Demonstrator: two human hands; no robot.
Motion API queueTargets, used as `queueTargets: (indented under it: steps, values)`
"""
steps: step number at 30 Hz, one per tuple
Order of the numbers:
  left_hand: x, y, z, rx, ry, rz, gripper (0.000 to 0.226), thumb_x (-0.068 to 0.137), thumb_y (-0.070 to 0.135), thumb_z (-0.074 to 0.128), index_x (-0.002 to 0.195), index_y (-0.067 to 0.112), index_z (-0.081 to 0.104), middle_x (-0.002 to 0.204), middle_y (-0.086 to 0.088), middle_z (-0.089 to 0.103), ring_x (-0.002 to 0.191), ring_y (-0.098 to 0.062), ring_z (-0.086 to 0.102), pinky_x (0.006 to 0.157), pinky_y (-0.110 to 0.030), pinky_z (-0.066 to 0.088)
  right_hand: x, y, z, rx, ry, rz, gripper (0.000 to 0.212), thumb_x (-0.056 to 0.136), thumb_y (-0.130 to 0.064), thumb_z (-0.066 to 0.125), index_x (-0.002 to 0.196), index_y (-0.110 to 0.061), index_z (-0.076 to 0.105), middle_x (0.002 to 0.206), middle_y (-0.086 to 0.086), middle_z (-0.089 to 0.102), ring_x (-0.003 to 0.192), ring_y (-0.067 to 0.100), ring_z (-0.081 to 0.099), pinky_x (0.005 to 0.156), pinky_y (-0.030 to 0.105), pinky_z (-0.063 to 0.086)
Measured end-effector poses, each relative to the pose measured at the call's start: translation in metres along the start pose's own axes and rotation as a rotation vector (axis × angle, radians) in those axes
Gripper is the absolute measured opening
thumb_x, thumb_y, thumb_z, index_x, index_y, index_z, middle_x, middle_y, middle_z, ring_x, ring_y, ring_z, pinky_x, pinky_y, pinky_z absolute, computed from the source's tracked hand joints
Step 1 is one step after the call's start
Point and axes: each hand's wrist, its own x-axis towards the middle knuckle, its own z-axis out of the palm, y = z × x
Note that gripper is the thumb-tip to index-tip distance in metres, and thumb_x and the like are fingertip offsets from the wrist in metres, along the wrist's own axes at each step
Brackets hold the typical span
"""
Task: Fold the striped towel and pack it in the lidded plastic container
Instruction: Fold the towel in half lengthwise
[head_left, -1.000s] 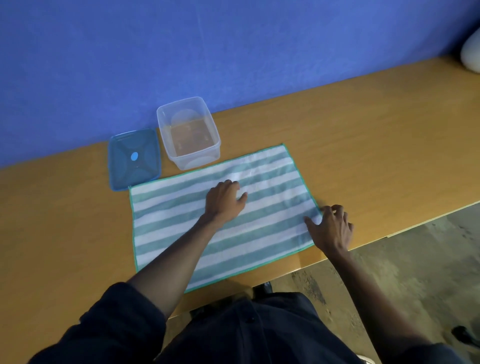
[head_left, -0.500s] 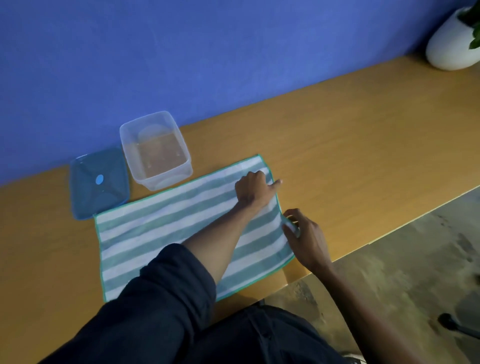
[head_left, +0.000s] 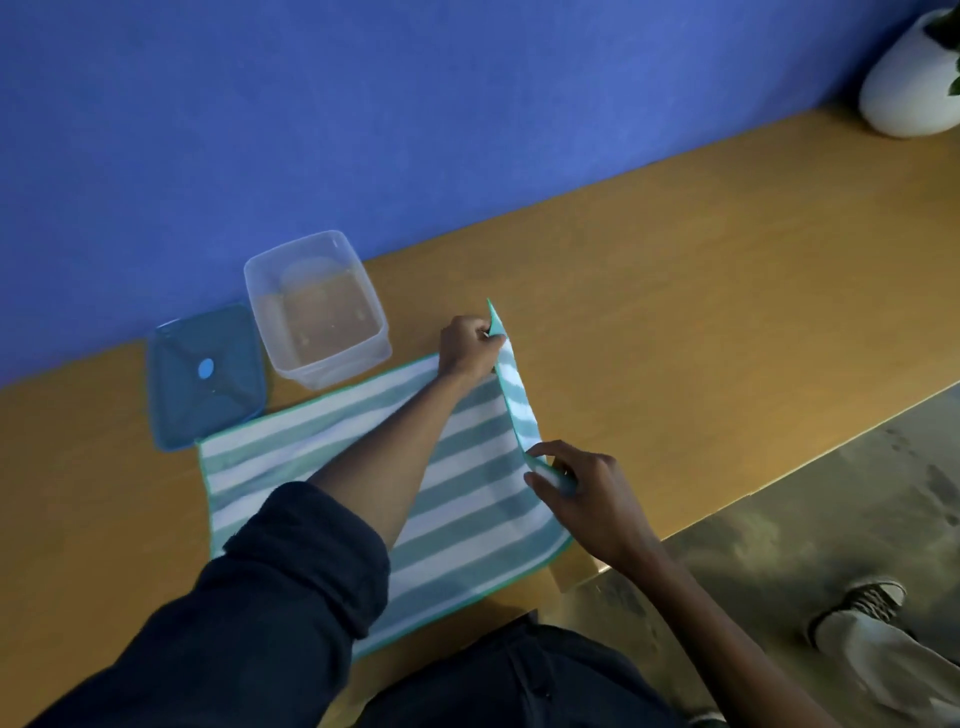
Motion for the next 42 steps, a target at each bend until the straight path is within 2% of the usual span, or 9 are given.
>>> queueTargets:
  steps: [5, 9, 14, 20, 24, 28, 32, 37, 42]
  values:
    - [-0.013, -0.039, -0.033, -0.184, 0.065, -0.002, 0.03, 0.085, 0.022, 0.068, 0.066, 0.0, 0.062, 0.06, -0.009, 0.054, 0.061, -0.019, 0.054, 0.061, -0.037, 0.052, 0.001, -0.02, 0.018, 0.095, -0.15, -0.047, 0.026, 0.082, -0.027, 0.065, 0.107, -0.033, 0.063, 0.058, -0.012, 0.055, 0.047, 0.011, 0.048, 0.046, 0.02, 0.032]
    - [-0.025, -0.069, -0.066, -0.311, 0.135, 0.0, 0.027, 0.085, 0.019, 0.07, 0.067, 0.0, 0.062, 0.056, -0.004, 0.051, 0.063, -0.02, 0.052, 0.066, -0.049, 0.055, -0.001, -0.039, 0.038, 0.167, -0.254, -0.065, 0.033, 0.073, -0.019, 0.066, 0.104, -0.029, 0.066, 0.059, -0.016, 0.054, 0.046, 0.006, 0.043, 0.047, 0.014, 0.029]
    - [-0.045, -0.105, -0.123, -0.403, 0.197, -0.005, 0.029, 0.087, 0.017, 0.067, 0.081, -0.011, 0.067, 0.073, -0.012, 0.06, 0.072, -0.022, 0.055, 0.071, -0.052, 0.054, -0.008, -0.066, 0.069, 0.159, -0.331, -0.112, 0.012, 0.075, -0.019, 0.069, 0.085, -0.024, 0.064, 0.06, -0.022, 0.055, 0.05, 0.003, 0.046, 0.049, 0.012, 0.03]
    - [-0.068, -0.138, -0.187, -0.401, 0.243, -0.003, 0.02, 0.091, 0.017, 0.063, 0.072, 0.01, 0.066, 0.055, -0.005, 0.056, 0.041, -0.005, 0.054, 0.046, -0.022, 0.048, -0.014, -0.101, 0.109, 0.169, -0.4, -0.161, 0.01, 0.083, -0.015, 0.07, 0.089, -0.014, 0.063, 0.049, -0.006, 0.051, 0.042, 0.007, 0.041, 0.048, 0.016, 0.03]
    - [-0.075, -0.16, -0.221, -0.353, 0.243, 0.013, 0.016, 0.088, 0.012, 0.067, 0.074, 0.004, 0.067, 0.05, 0.008, 0.059, 0.048, -0.001, 0.05, 0.059, -0.026, 0.044, -0.017, -0.12, 0.134, 0.163, -0.425, -0.181, 0.014, 0.086, -0.022, 0.071, 0.097, -0.015, 0.066, 0.054, -0.009, 0.055, 0.045, 0.004, 0.048, 0.05, 0.01, 0.032]
    - [-0.081, -0.181, -0.251, -0.267, 0.213, 0.036, 0.021, 0.085, 0.012, 0.071, 0.084, -0.009, 0.072, 0.055, 0.008, 0.063, 0.047, 0.007, 0.051, 0.059, -0.014, 0.041, -0.022, -0.131, 0.157, 0.177, -0.408, -0.162, 0.014, 0.087, -0.023, 0.069, 0.099, -0.015, 0.068, 0.051, -0.008, 0.052, 0.044, 0.007, 0.044, 0.05, 0.014, 0.032]
    - [-0.085, -0.206, -0.266, -0.233, 0.216, 0.01, 0.021, 0.085, 0.013, 0.071, 0.086, -0.008, 0.072, 0.047, 0.022, 0.062, 0.048, 0.009, 0.054, 0.063, -0.023, 0.045, -0.027, -0.143, 0.178, 0.145, -0.419, -0.186, 0.017, 0.087, -0.024, 0.068, 0.102, -0.015, 0.07, 0.043, -0.011, 0.047, 0.042, 0.005, 0.047, 0.049, 0.01, 0.031]
    - [-0.091, -0.232, -0.272, -0.178, 0.245, -0.012, 0.023, 0.087, 0.011, 0.067, 0.081, -0.01, 0.069, 0.041, 0.023, 0.056, 0.043, 0.01, 0.048, 0.054, -0.012, 0.038, -0.032, -0.159, 0.201, 0.064, -0.447, -0.225, 0.028, 0.088, -0.029, 0.066, 0.114, -0.017, 0.07, 0.059, -0.013, 0.062, 0.052, 0.002, 0.055, 0.06, 0.015, 0.04]
    - [-0.097, -0.253, -0.269, -0.168, 0.268, -0.09, 0.02, 0.087, 0.01, 0.067, 0.085, -0.01, 0.07, 0.051, 0.009, 0.058, 0.04, 0.01, 0.05, 0.046, -0.004, 0.036, -0.038, -0.165, 0.222, -0.03, -0.5, -0.256, 0.033, 0.088, -0.029, 0.065, 0.118, -0.017, 0.068, 0.077, 0.002, 0.075, 0.073, 0.018, 0.067, 0.069, 0.023, 0.045]
